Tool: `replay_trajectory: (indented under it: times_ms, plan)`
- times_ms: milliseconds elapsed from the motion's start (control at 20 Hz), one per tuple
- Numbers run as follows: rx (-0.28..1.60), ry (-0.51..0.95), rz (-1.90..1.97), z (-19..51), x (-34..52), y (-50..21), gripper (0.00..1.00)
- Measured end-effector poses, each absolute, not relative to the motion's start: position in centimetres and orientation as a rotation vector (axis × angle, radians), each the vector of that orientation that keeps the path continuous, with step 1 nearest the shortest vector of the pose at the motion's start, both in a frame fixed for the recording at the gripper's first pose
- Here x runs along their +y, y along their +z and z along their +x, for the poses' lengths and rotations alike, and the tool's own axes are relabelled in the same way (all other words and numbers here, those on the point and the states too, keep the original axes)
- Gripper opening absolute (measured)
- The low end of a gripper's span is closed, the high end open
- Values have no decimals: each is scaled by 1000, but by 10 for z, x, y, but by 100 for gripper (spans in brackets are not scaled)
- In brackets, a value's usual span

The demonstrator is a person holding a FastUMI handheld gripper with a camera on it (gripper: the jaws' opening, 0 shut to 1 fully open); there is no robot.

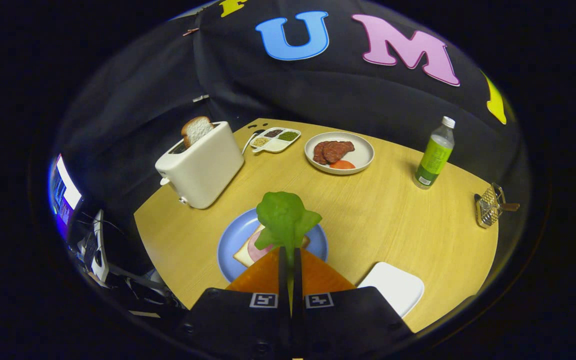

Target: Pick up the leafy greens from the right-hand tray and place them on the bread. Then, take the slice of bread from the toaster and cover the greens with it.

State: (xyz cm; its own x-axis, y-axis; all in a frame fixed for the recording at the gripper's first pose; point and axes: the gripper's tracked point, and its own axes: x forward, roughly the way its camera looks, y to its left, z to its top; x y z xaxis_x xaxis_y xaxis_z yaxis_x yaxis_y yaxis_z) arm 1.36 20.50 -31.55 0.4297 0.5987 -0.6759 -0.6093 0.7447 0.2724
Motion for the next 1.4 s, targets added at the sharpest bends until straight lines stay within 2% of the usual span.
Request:
replay_trajectory:
  times_ms: [250,500,550,750,800,900,1100,1400]
  plan:
    - [860,807,-45,7,241,-322,5]
    - [867,799,-77,11,250,-332,8]
    - [869,796,-78,12,250,-334,13]
    - [823,744,-62,25,249,-328,92]
    - [821,741,-55,24,249,-327,94]
    - [809,743,-51,24,249,-321,90]
    - [760,770,-51,22,257,-296,90]
    - [633,848,-10,28,310,-212,90]
